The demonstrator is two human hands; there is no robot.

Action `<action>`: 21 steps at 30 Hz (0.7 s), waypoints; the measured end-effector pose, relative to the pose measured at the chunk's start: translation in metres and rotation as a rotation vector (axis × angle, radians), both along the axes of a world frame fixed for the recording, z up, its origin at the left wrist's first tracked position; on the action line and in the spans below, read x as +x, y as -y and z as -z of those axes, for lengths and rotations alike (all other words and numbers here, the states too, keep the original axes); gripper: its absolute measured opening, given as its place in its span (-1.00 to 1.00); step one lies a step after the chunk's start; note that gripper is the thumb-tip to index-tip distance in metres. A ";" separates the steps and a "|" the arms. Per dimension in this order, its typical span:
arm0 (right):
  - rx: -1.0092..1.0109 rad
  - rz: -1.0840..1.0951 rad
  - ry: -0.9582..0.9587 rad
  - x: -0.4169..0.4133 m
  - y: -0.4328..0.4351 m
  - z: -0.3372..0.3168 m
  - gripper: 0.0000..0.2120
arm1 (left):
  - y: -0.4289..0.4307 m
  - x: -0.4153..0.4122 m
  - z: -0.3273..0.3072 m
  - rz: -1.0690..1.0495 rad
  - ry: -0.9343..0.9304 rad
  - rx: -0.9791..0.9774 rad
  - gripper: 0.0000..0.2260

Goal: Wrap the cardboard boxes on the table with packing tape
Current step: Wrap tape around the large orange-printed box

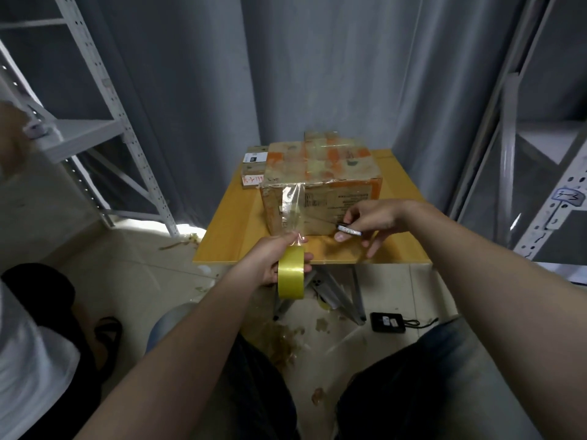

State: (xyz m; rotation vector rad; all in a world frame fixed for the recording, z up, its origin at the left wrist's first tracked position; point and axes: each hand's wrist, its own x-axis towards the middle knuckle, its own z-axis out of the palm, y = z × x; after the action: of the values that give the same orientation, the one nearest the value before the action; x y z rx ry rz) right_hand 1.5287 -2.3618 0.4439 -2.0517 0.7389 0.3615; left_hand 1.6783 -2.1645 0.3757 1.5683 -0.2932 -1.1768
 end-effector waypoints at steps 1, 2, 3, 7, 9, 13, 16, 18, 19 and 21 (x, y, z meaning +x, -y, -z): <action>0.012 -0.013 0.011 0.006 0.000 -0.002 -0.47 | 0.001 0.001 0.001 0.011 -0.005 0.001 -0.70; 0.020 -0.025 0.018 0.012 0.000 -0.004 -0.48 | 0.001 0.002 0.001 0.019 -0.008 0.004 -0.70; 0.027 -0.036 0.019 0.017 0.001 -0.006 -0.50 | 0.001 0.003 0.002 0.026 -0.010 0.008 -0.69; 0.034 -0.069 0.046 0.033 0.005 -0.011 -0.57 | 0.000 0.009 0.005 0.041 -0.022 0.010 -0.68; 0.008 -0.085 0.047 0.035 0.009 -0.010 -0.62 | -0.001 0.011 0.006 0.047 -0.035 0.013 -0.69; -0.050 -0.123 0.055 0.037 0.016 -0.009 -0.67 | 0.001 0.012 0.007 0.049 -0.038 0.015 -0.69; -0.083 -0.133 0.043 0.039 0.017 -0.007 -0.69 | 0.002 0.012 0.007 0.044 -0.033 0.015 -0.71; -0.098 -0.129 0.035 0.042 0.016 -0.007 -0.73 | 0.003 0.012 0.006 0.041 -0.050 0.019 -0.71; -0.111 -0.133 0.021 0.044 0.014 -0.007 -0.74 | 0.003 0.012 0.006 0.044 -0.063 0.029 -0.70; -0.137 -0.150 -0.040 0.048 0.010 -0.007 -0.72 | 0.002 0.010 0.008 0.075 -0.069 0.064 -0.70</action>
State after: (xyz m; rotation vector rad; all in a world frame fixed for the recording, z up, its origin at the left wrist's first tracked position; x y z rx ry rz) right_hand 1.5769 -2.3716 0.4505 -2.2424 0.6502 0.4485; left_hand 1.6882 -2.1668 0.3676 1.5796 -0.2738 -1.3071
